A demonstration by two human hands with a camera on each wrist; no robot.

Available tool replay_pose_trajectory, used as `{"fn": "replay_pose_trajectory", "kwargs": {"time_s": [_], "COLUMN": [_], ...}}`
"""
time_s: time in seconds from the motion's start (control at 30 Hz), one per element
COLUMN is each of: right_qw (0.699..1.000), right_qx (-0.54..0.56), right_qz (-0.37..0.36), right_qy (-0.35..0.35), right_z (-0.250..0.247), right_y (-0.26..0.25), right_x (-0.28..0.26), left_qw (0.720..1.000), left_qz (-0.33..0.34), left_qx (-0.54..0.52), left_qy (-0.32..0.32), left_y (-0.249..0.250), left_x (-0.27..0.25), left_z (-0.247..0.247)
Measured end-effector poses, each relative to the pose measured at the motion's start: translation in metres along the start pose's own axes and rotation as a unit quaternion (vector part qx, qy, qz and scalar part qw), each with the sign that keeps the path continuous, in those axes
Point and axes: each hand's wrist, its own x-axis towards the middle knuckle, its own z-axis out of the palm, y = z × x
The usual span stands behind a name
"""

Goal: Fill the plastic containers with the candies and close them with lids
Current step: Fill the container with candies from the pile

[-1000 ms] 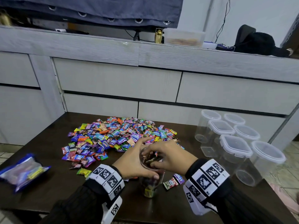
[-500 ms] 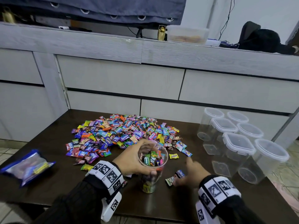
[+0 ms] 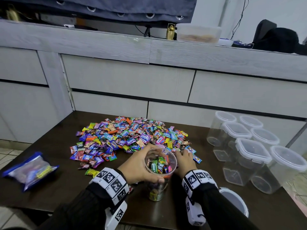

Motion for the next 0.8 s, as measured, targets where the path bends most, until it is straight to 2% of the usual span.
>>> {"fn": "replay_pose_trajectory", "kwargs": {"time_s": [0.07, 0.27, 0.4, 0.53, 0.67, 0.8], "right_qw": [1.000, 0.988, 0.987, 0.980, 0.976, 0.976], "right_qx": [-0.003, 0.058, -0.065, -0.081, -0.118, -0.089], "right_qz": [-0.013, -0.080, -0.104, -0.146, -0.149, -0.162], "right_qy": [-0.006, -0.122, -0.102, -0.103, -0.104, -0.118], "right_z": [-0.002, 0.001, -0.005, -0.003, 0.006, 0.005], "right_y": [-0.008, -0.029, -0.023, -0.016, -0.007, -0.010], "right_x": [0.005, 0.005, -0.003, 0.001, 0.010, 0.008], "left_qw": [1.000, 1.000, 1.000, 1.000, 1.000, 1.000], "left_qz": [0.003, 0.014, 0.013, 0.016, 0.018, 0.015], "left_qx": [-0.003, -0.001, -0.007, -0.010, -0.013, -0.012], "left_qy": [-0.001, -0.006, -0.006, -0.005, 0.002, -0.001], "left_y": [-0.001, -0.002, -0.005, -0.005, -0.005, -0.004], "left_x": [0.000, 0.001, 0.002, 0.003, 0.003, 0.003], "left_z": [0.000, 0.001, 0.000, 0.001, 0.002, 0.002]}}
